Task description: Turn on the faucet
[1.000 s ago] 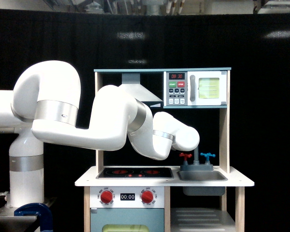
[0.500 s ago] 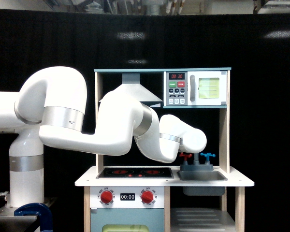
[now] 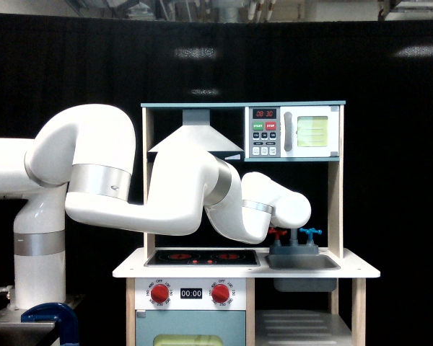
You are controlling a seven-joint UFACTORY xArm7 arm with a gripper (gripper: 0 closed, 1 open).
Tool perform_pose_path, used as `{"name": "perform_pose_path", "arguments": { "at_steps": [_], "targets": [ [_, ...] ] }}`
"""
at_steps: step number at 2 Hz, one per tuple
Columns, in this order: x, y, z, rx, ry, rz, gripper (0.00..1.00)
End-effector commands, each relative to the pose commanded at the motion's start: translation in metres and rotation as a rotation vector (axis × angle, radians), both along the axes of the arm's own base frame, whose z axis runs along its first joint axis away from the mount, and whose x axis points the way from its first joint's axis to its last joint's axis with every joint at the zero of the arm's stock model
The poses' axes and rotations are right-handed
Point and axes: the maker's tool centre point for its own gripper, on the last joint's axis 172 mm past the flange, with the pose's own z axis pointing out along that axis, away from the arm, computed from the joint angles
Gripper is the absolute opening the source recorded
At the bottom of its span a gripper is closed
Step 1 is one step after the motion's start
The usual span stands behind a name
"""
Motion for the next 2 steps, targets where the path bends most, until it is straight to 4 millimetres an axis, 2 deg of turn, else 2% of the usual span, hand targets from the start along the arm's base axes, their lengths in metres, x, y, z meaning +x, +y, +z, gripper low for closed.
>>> {"name": "perform_pose_path", "arguments": {
  "at_steps": [2],
  "targets": [
    [0.048, -0.035, 0.0, 0.0, 0.0, 0.0, 1.0]
  ]
}}
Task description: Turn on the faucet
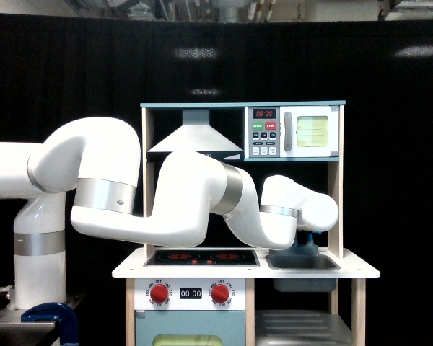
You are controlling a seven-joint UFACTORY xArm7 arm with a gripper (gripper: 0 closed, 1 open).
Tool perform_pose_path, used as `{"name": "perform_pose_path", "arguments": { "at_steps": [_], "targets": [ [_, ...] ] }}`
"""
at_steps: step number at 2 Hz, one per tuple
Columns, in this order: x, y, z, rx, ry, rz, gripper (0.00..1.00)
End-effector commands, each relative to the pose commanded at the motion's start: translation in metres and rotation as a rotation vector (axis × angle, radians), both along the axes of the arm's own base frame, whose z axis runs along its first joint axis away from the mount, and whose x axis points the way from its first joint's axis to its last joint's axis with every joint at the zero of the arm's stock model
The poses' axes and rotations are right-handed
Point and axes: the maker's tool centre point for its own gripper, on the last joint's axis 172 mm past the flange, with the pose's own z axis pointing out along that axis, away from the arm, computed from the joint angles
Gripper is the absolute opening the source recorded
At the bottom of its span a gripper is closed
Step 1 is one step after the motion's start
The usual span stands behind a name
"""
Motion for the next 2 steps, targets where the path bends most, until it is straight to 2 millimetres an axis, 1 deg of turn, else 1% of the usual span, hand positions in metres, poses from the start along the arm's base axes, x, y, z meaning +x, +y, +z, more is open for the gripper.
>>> {"name": "perform_pose_path", "arguments": {
  "at_steps": [1, 2],
  "targets": [
    [0.007, -0.006, 0.0, 0.0, 0.0, 0.0, 1.0],
    [-0.029, -0.054, 0.013, 0.0, 0.0, 0.0, 1.0]
  ]
}}
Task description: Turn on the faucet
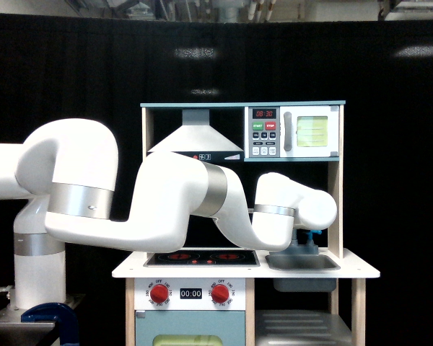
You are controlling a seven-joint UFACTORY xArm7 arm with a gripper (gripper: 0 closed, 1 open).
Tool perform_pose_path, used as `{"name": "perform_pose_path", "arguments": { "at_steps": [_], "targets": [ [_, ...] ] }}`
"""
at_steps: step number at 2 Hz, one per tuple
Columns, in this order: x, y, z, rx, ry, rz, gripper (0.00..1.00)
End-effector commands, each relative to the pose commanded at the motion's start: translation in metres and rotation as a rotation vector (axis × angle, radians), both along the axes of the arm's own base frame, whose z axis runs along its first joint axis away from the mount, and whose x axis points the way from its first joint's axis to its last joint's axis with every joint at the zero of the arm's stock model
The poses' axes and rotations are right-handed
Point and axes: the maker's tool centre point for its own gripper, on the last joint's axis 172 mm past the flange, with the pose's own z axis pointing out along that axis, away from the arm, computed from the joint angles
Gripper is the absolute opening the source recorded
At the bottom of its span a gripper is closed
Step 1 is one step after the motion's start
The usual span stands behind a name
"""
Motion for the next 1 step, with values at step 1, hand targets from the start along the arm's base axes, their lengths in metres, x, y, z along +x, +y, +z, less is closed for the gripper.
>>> {"name": "perform_pose_path", "arguments": {
  "at_steps": [1],
  "targets": [
    [-0.057, -0.074, 0.03, 0.0, 0.0, 0.0, 1.0]
  ]
}}
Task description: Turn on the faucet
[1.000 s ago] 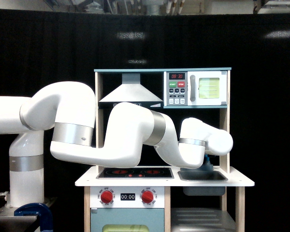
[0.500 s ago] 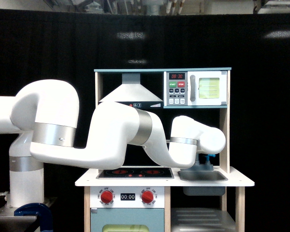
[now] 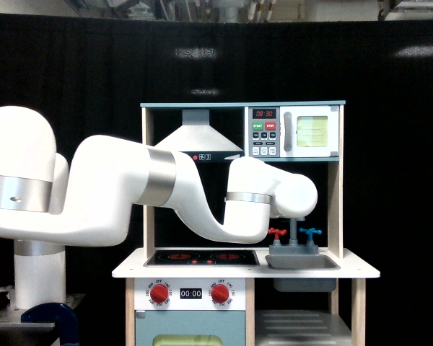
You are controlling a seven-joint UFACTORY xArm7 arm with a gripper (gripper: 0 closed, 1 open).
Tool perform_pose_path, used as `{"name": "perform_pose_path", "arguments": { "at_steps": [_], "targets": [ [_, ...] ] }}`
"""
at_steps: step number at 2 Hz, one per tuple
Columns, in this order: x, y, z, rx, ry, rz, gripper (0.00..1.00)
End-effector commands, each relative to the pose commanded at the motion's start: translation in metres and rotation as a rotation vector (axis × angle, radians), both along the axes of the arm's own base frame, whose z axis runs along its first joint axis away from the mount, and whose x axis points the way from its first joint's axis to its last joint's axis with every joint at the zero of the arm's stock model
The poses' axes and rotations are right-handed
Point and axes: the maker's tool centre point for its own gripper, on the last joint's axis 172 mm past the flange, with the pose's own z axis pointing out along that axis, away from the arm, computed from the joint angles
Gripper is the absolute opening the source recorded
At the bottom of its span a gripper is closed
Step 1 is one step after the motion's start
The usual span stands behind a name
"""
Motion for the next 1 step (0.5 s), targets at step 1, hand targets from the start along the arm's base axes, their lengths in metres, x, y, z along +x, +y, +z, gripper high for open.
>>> {"name": "perform_pose_path", "arguments": {
  "at_steps": [1],
  "targets": [
    [-0.04, -0.033, 0.007, 0.0, 0.0, 0.0, 1.0]
  ]
}}
